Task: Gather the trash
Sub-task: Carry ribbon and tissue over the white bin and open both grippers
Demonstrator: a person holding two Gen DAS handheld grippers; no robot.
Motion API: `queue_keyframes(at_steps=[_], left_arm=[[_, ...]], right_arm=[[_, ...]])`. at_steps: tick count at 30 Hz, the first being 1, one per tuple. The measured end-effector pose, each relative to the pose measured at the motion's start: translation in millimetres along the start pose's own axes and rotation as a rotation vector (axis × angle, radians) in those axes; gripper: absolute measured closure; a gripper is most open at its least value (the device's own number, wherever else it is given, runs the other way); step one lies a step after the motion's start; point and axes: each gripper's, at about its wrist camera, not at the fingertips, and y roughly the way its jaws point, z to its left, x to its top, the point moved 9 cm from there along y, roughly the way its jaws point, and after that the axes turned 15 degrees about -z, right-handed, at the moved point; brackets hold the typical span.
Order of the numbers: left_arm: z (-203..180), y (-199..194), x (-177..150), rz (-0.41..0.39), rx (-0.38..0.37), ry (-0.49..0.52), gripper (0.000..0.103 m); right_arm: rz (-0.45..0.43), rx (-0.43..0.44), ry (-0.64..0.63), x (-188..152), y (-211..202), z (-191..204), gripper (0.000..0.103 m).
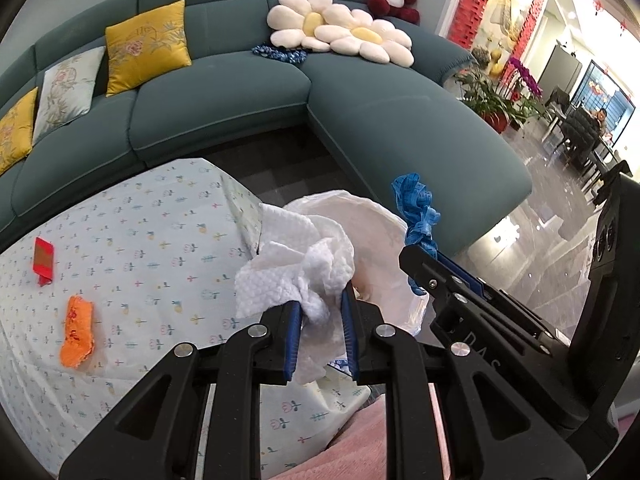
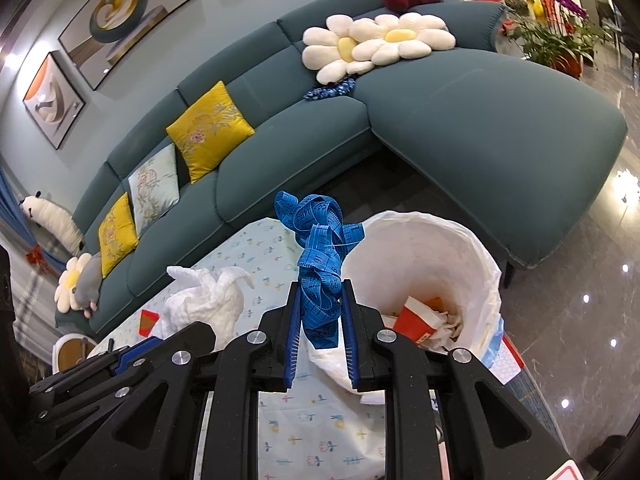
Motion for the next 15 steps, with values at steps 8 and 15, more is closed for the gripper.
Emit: queue_keyframes(at_steps=[8, 15], left_arm=[[-10.8, 26.8, -5.7, 0.045, -0.015, 0.005, 0.085], [-14.9, 46.6, -6.1, 0.071, -0.025, -0.001, 0.084]], right_arm=[[0.024, -0.032, 0.014, -3.4, 15.2, -22.9, 0.085], [0.033, -0.057, 0.027, -1.3, 27.4, -37.2, 0.085]])
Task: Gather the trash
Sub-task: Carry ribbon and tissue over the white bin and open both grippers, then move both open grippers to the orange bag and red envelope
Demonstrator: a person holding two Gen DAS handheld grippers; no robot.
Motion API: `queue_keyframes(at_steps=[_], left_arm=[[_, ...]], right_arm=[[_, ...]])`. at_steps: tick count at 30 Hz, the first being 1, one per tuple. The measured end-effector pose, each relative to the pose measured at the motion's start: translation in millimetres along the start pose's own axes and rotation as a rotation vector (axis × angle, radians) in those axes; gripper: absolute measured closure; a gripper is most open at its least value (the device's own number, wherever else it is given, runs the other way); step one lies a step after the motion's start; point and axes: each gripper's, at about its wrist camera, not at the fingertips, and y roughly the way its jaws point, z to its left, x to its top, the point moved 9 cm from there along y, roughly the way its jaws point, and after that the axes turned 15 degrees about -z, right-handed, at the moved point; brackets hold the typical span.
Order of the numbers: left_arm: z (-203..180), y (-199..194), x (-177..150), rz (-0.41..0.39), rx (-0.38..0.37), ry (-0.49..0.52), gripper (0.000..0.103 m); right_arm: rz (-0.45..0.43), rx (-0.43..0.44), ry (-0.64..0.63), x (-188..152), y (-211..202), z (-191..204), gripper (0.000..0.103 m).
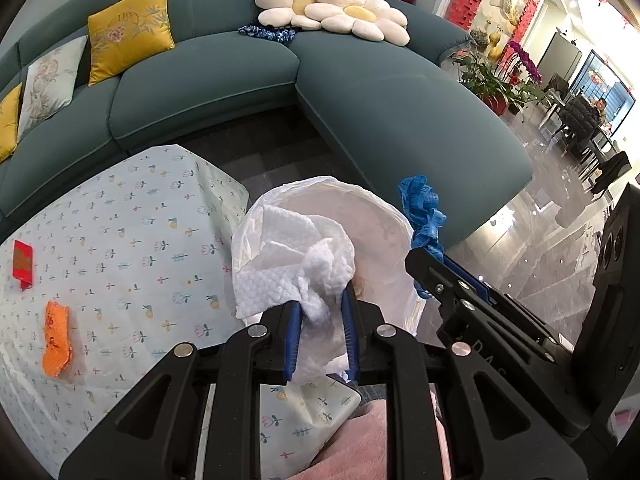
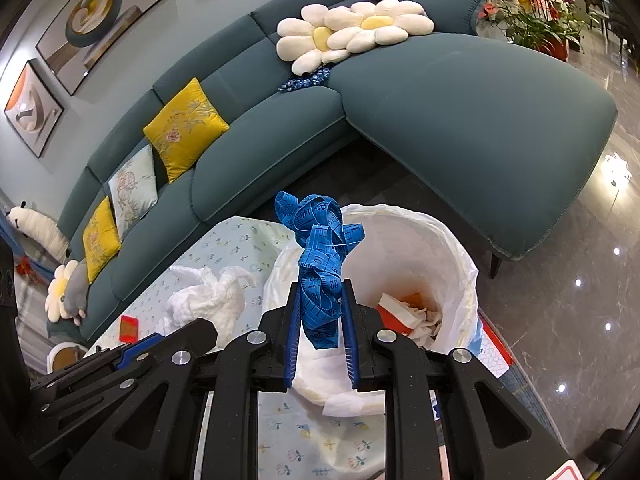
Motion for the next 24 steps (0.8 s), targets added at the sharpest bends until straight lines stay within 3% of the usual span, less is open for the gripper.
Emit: queue_keyframes(at_steps=[2, 5, 6, 7, 9, 11, 24], left_arm=[[-0.8, 4.3, 1.2, 0.006, -0.007, -0.007, 0.083], [1.3, 7.6, 4.2, 0.010, -0.016, -0.037, 0.073], [5.1, 8.1, 5.8, 0.010, -0.011, -0.056, 0.060], [9.1, 8.0, 7.6, 0.009, -0.005, -0.076, 0.049], [19.1, 3.7, 11.5, -0.011, -0.005, -0.116, 0.044], [25.0, 1.5, 13.9, -0.016, 0.002, -0.127, 0.044], [85.7, -34.1, 12.8, -0.067, 0.067, -0.195, 0.044]], right_arm=[[0.000, -0.008, -0.001, 1.1, 3.5, -2.7, 0.085], [0.000, -0.022, -0.011, 2.6, 7.1, -5.1, 0.080], [-0.005, -0.031, -0.013, 3.8, 7.3, -5.6, 0.079], [-0.006, -0.039, -0.013, 4.4, 7.6, -6.4, 0.076], [-0.009, -0.046, 0.006, 5.4, 7.3, -9.4, 0.058], [-0.025, -0.057, 0.024, 7.1, 4.8, -12.2, 0.049], [0.006, -0.025, -0.056, -14.1, 2.7, 37.1, 0.049]])
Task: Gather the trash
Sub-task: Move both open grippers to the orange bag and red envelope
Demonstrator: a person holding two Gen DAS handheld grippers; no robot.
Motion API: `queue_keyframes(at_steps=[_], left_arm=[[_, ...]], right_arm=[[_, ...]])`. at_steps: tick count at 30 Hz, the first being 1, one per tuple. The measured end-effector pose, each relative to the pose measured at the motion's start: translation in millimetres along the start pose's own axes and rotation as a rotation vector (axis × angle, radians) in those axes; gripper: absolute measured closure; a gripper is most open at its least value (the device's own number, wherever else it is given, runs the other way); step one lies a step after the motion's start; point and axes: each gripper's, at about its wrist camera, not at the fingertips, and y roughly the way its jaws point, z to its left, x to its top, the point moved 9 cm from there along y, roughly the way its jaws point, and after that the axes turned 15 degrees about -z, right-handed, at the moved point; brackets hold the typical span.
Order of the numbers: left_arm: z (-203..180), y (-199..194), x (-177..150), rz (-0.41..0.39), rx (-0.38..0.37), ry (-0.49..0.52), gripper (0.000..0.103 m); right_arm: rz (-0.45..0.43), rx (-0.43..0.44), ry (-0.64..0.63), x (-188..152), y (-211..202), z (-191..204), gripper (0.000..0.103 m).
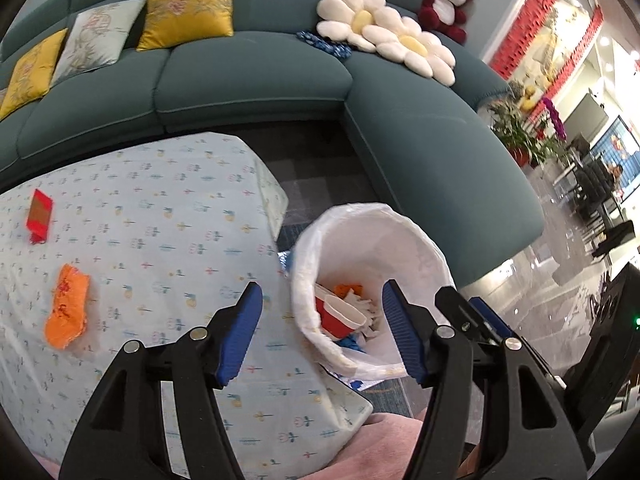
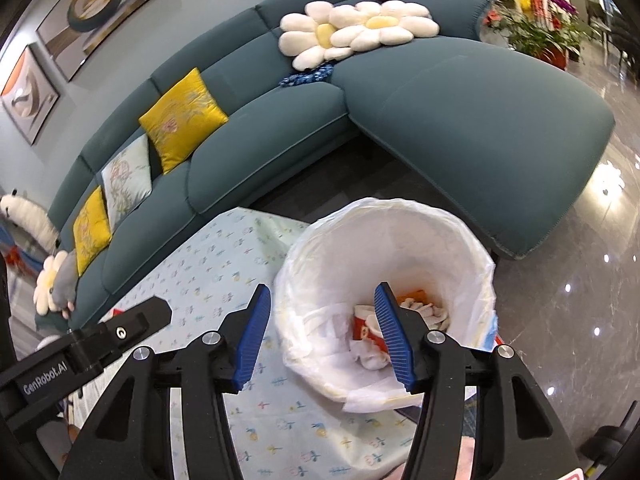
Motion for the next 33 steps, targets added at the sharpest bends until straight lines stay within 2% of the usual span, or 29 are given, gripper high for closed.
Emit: queue_keyframes(at_steps=[10, 26, 31, 33], left_arm=[[62.9, -27.0, 5.2, -0.041, 0.063, -0.079, 0.044], [177.0, -61.5, -5.6, -0.069, 0.165, -0.209, 0.044], [224.6, -71.6, -15.3, -0.068, 0.212, -0.260, 0.044], [246.2, -76.1, -21.5, -0.066, 0.236, -0.281, 0.044]], right_arm=[[0.026, 0.054, -0.093, -22.4, -6.4, 59.4, 0.049], [0.101, 0.150, -0.240, -79.8, -4.0, 164.8, 0.049], [0.127, 0.176, -0.284, -99.7, -1.5, 197.0, 0.049], [0.142, 0.186, -0.300, -109.8, 0.8, 211.8, 0.046]])
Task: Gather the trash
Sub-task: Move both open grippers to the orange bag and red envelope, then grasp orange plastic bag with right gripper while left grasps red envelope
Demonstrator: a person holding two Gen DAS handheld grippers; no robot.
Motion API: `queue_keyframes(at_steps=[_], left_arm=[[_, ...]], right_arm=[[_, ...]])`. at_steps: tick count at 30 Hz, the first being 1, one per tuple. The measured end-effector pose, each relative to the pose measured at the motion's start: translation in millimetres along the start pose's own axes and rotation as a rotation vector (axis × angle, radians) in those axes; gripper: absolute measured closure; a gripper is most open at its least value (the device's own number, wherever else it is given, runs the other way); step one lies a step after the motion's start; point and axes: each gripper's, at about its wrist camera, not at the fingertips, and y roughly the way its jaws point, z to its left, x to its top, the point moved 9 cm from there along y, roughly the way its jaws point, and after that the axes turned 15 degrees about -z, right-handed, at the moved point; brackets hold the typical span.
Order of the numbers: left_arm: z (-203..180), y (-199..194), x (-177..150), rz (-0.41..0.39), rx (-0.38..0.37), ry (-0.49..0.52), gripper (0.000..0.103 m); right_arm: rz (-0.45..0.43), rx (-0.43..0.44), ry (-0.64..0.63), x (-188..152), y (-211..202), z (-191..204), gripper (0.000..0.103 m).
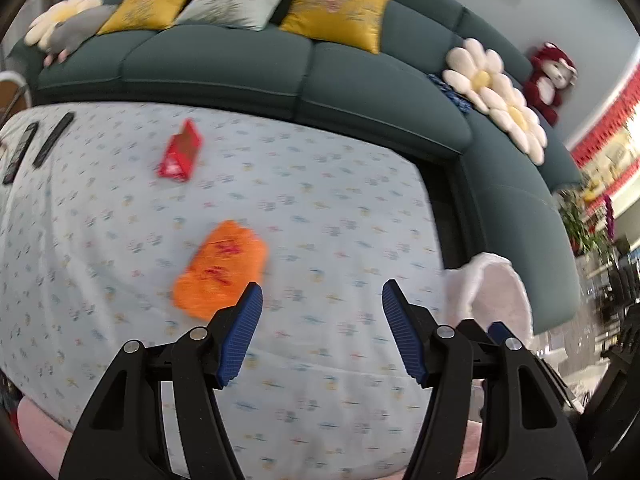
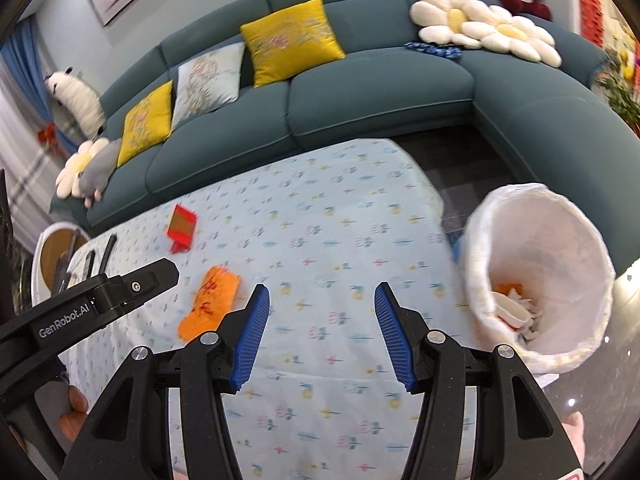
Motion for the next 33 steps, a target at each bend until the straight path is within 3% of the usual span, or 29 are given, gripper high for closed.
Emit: queue_keyframes(at_steps=[9, 16, 24, 27, 30, 33], left_arm=[[116.8, 8.4, 4.8, -0.008, 0.146, -0.073, 0.037], [181.8, 29.8, 15.5, 0.000, 0.237, -0.054, 0.034], [196.0, 85.2, 53.5, -0.006, 0.208, -0.014, 0.024], [189.2, 114.1, 70.6, -0.011, 0.187, 0.012, 0.024], [187.2, 143.2, 78.0, 0.010, 0.180, 0.014, 0.024], [188.0, 173.6, 80.4, 0.044, 0.185, 0.007, 0.032]], right_arm=[[0.093, 0.064, -0.083, -36.9, 42.3, 76.9, 0.035], [0.223, 0.080, -0.099, -82.2, 96.3, 119.1, 0.032], [0.310, 0.057, -0.091, -103.1, 156.8, 138.2, 0.032], [0.326, 0.044, -0.109, -106.8, 180.2, 143.5, 0.032], [0.351, 0.045, -0.115, -111.1, 196.0, 145.6, 0.041], [0.318, 0.042, -0.174, -107.3, 201.5, 151.2, 0.045]])
